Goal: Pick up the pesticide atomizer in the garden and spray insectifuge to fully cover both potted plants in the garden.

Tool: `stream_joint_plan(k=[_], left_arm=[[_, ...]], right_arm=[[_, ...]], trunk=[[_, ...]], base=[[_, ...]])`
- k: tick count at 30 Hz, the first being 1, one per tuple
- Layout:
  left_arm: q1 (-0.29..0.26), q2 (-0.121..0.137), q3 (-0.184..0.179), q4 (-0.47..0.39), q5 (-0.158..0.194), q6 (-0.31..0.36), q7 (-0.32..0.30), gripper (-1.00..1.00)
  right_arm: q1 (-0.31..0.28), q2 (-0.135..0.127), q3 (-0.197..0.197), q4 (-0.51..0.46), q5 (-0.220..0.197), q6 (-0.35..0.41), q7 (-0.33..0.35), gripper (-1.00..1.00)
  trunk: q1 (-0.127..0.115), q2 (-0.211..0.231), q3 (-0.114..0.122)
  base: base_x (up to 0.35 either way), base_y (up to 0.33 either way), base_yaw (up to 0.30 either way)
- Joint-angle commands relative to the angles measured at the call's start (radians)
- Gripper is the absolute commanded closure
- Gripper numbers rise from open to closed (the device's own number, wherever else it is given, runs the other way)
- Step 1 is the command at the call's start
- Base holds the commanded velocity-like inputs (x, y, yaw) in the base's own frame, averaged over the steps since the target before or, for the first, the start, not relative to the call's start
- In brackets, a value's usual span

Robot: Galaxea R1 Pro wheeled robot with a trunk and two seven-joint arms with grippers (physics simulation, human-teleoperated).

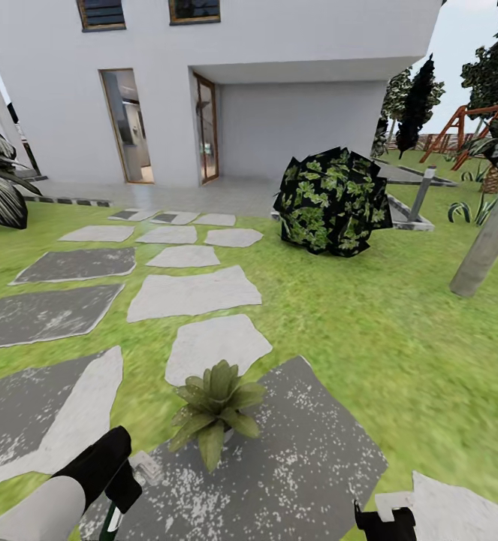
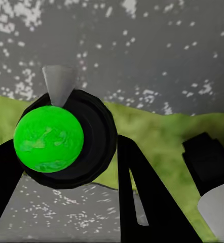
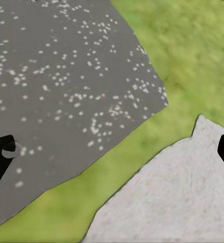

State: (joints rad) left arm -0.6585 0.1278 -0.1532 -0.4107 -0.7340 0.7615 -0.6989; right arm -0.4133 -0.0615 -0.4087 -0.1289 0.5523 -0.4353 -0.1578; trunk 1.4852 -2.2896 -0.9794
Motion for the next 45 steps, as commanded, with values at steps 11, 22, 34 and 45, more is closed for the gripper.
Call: stream_joint_plan(k=[11,22,34,45], left_arm=[[-0.023,-0.005,-0.003,-0.039,-0.144,0.001,-0.173,1.0],[-0.051,-0.011,-0.007,-0.061,-0.154,0.001,-0.208,1.0],[-0.051,0.0,-0.13,-0.106,-0.154,0.0,-0.374,1.0],[-0.07,-0.011,-0.13,-0.119,-0.238,0.012,-0.382,1.0]], right_arm=[[-0.001,0.0,-0.005,0.002,0.012,-0.004,-0.004,-1.0],[-0.001,-0.001,-0.005,0.002,0.012,-0.004,-0.004,-1.0],[-0.001,-0.001,-0.005,0.002,0.011,-0.003,-0.005,-1.0],[-0.001,-0.001,-0.005,0.002,0.011,-0.003,-0.005,-1.0]], trunk=[[0.0,0.0,-0.001],[0.0,0.0,-0.001],[0.0,0.0,-0.005],[0.0,0.0,-0.007]], base=[[0.0,0.0,0.161],[0.225,0.0,0.001],[0.008,0.0,0.102],[0.201,-0.113,0.046]])
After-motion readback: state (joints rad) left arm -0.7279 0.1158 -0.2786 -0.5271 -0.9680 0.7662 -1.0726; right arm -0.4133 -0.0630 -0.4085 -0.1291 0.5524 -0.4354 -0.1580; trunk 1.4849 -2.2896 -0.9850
